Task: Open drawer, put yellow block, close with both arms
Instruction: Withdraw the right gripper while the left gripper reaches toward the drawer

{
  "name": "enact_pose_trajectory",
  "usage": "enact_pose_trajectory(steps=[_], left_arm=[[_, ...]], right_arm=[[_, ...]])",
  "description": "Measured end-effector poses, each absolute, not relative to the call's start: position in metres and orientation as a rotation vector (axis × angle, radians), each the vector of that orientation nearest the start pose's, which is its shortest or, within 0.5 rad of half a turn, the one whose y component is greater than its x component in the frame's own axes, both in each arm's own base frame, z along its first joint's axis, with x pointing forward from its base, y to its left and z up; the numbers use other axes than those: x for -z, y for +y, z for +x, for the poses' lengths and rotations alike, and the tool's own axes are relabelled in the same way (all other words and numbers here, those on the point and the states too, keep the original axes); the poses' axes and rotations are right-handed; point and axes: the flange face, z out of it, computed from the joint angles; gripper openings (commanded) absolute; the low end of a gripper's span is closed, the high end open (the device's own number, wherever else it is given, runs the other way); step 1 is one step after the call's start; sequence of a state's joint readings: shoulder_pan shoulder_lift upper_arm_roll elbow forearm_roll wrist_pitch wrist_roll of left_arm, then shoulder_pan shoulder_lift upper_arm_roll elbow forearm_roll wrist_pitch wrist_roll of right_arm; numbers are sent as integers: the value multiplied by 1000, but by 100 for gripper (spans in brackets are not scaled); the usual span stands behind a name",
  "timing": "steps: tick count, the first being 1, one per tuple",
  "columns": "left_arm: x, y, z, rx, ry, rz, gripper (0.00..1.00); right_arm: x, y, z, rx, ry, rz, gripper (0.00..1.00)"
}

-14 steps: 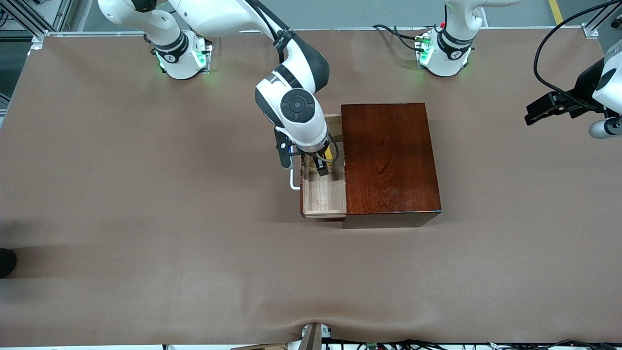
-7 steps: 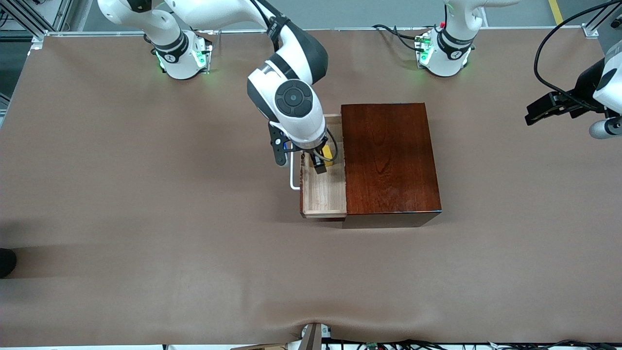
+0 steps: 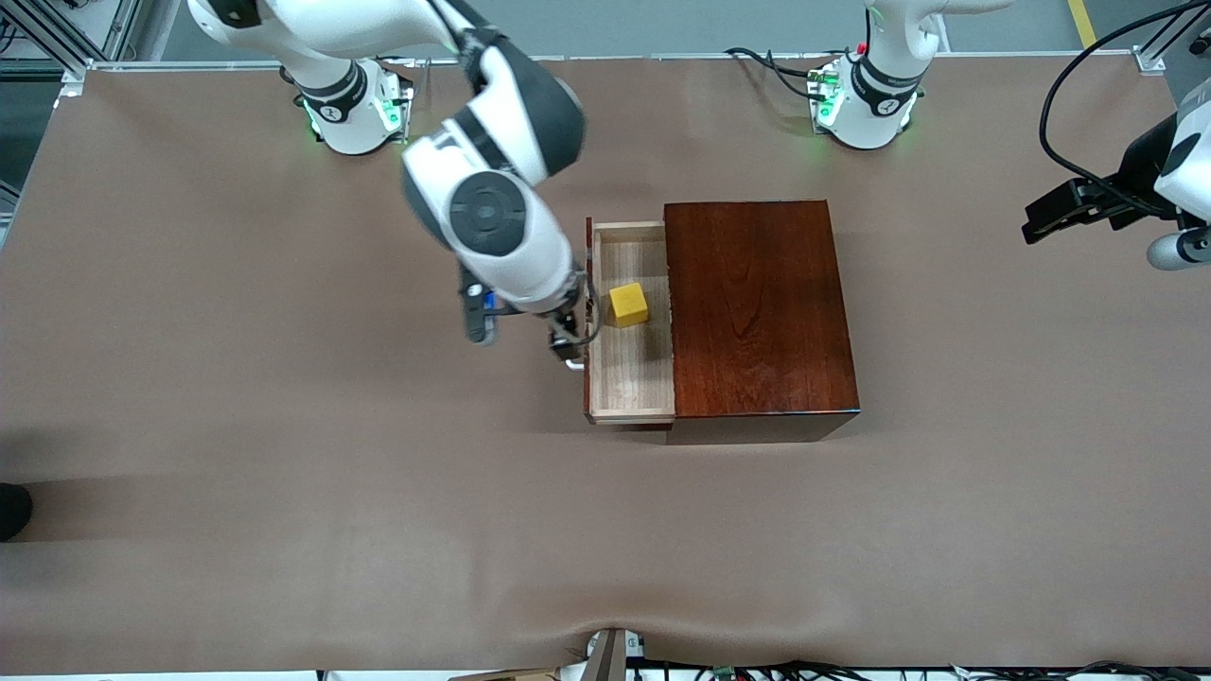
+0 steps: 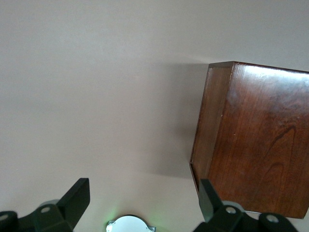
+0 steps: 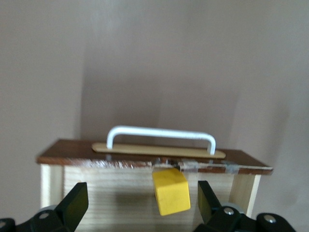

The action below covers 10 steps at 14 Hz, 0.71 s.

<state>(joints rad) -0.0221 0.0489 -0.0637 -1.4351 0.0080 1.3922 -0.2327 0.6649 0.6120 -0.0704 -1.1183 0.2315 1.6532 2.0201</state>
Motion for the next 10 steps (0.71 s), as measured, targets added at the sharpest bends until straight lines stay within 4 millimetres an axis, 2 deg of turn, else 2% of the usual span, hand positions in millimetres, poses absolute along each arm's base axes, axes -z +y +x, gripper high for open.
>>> enact_pose_trajectory(steps=[7,10], left_arm=[[-645,-45,549,-140,-238,-3110,100],[-645,-45,549,-140,-240,-3110,100]], right_arm=[[-505,344,594,-353,1933,-2557,100],[-536,307,599,-348,1833,-2595,100]])
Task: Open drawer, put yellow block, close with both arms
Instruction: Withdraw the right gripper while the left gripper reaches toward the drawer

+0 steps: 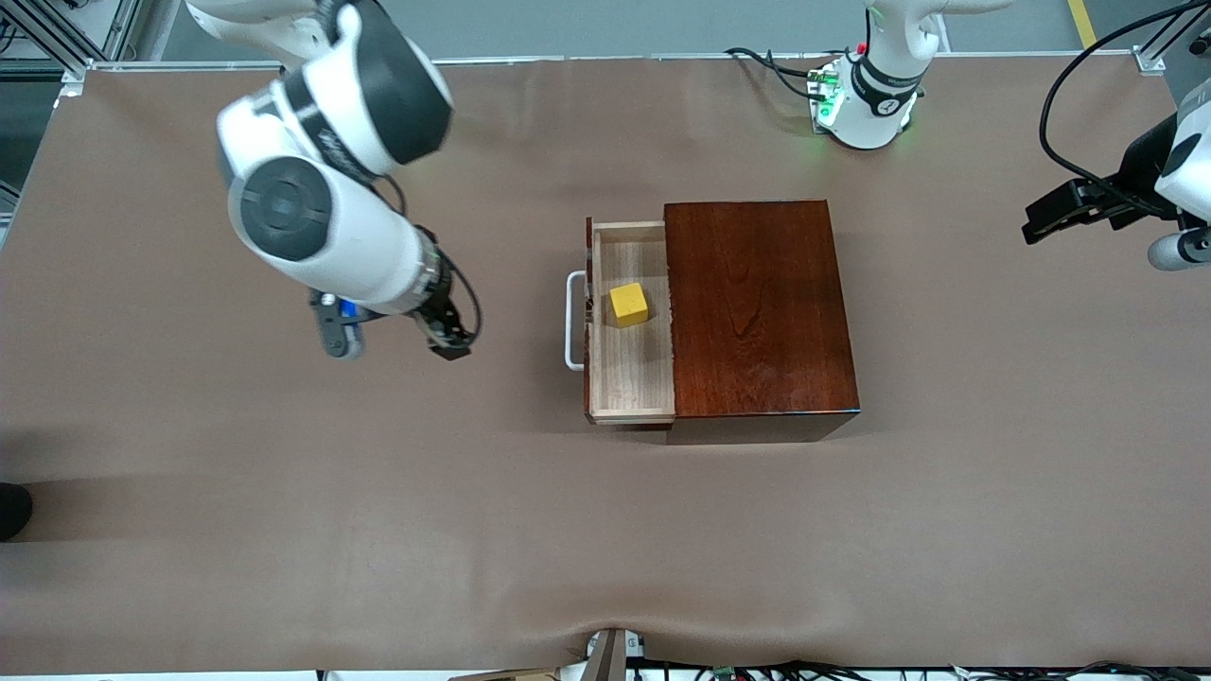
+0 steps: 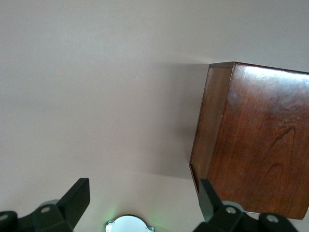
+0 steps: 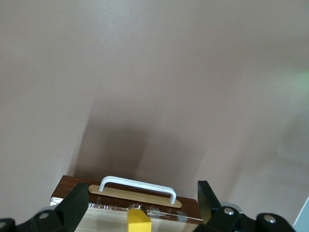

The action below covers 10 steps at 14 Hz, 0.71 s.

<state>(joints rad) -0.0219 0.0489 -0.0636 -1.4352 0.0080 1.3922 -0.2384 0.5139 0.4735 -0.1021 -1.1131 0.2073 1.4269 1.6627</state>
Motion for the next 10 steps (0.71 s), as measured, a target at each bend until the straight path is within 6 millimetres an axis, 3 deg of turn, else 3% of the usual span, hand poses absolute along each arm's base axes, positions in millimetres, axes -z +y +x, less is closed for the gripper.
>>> enact_pose_trajectory(steps=[7,10], left_arm=[[-645,-45,549,-140,-239,-3108,100],[-645,-47,549,-137,-232,-3101,100]], right_arm=[[-570,219,604,-359,1511,-2835,100],[-580,182,601,-435,1257,-2952,100]])
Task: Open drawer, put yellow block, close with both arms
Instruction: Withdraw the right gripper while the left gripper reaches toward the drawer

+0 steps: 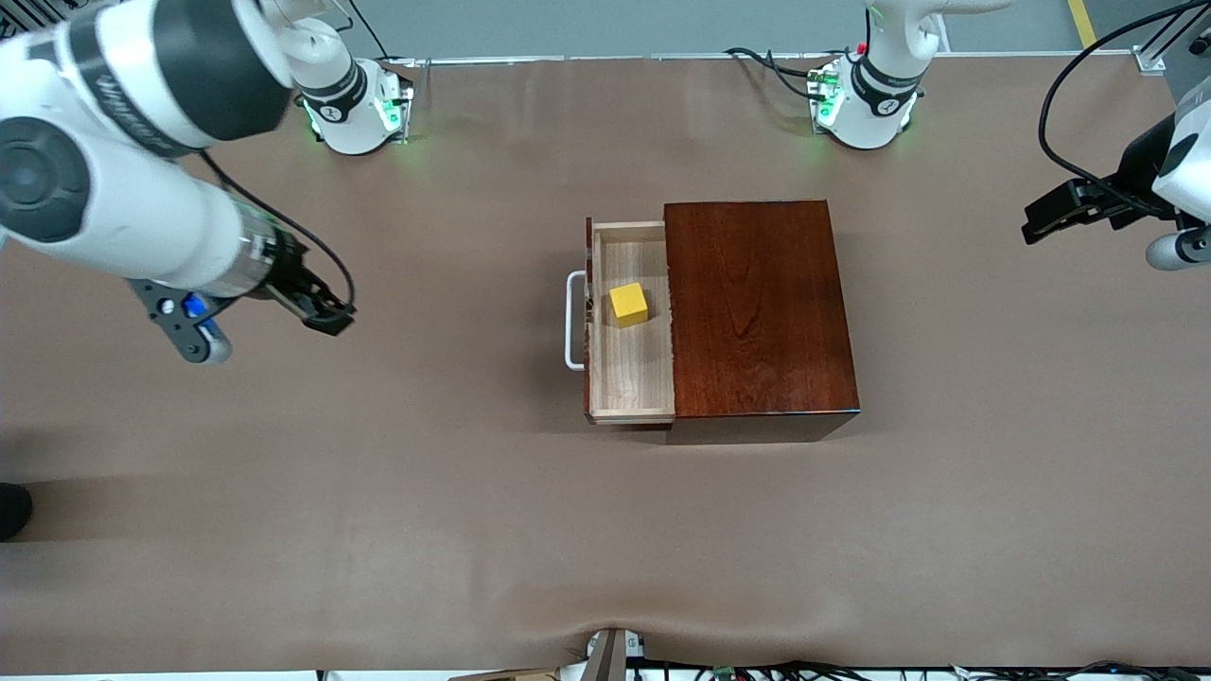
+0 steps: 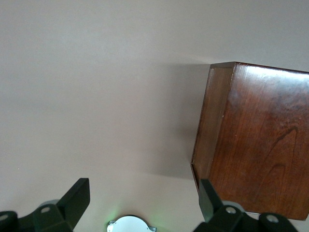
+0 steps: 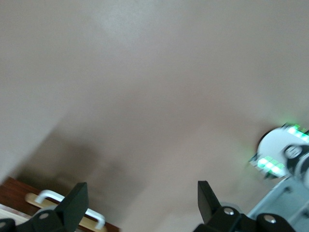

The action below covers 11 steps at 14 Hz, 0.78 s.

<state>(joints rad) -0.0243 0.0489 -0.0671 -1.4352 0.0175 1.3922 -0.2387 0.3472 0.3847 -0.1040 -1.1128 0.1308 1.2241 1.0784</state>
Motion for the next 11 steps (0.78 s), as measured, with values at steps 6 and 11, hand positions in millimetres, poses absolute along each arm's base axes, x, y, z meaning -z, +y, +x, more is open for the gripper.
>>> enact_pose_trajectory(steps=[6,11], left_arm=[[-637,-104,546,-155,-146,-3106,100],[-597,-296,520,-63,-229,-3117,100]], right_arm=[[-606,110,594,-484,886,-3054,100],[-617,62,589,-488,433,-3166,100]])
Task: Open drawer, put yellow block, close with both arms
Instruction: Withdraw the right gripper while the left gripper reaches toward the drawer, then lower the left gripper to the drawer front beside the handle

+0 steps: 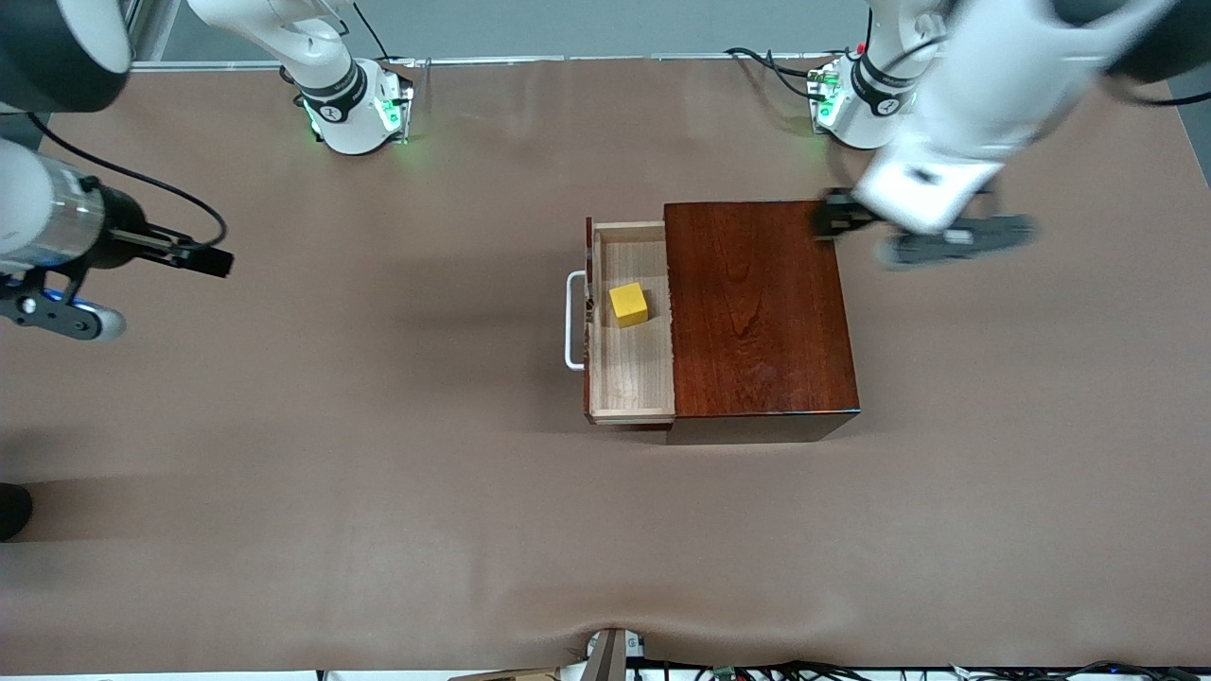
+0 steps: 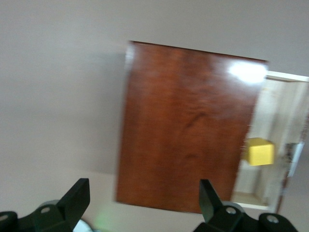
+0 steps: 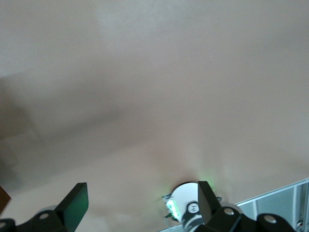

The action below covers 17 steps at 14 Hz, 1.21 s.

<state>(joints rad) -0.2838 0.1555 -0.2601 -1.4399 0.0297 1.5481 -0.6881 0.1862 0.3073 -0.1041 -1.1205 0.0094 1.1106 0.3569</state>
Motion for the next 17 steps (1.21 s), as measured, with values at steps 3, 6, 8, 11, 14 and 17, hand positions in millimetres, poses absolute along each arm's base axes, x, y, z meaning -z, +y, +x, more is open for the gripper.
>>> enact_pose_trajectory(steps=[3,6,8,11,14,17], left_arm=[[-562,-396,496,26,-318,-3126,100],[-532,-475,480,80,-436,-3185,100],[-508,-516,474,112,-591,-3230,100],[-457,-571,460,171,-958,-3202,100],[-396,-615,435,255,-1172,-3073,100],[-347,-648,400,368,-1244,-2980,100]], right_arm=[[-626,28,582,-487,315,-3148,100],[-636,25,571,-435,275,-3144,100],[-636,23,562,-353,216,-3142,100],[-628,12,535,-231,136,-3131,100],[-624,-4,512,-218,132,-3124,100],[-627,-21,513,-165,78,-3136,100]])
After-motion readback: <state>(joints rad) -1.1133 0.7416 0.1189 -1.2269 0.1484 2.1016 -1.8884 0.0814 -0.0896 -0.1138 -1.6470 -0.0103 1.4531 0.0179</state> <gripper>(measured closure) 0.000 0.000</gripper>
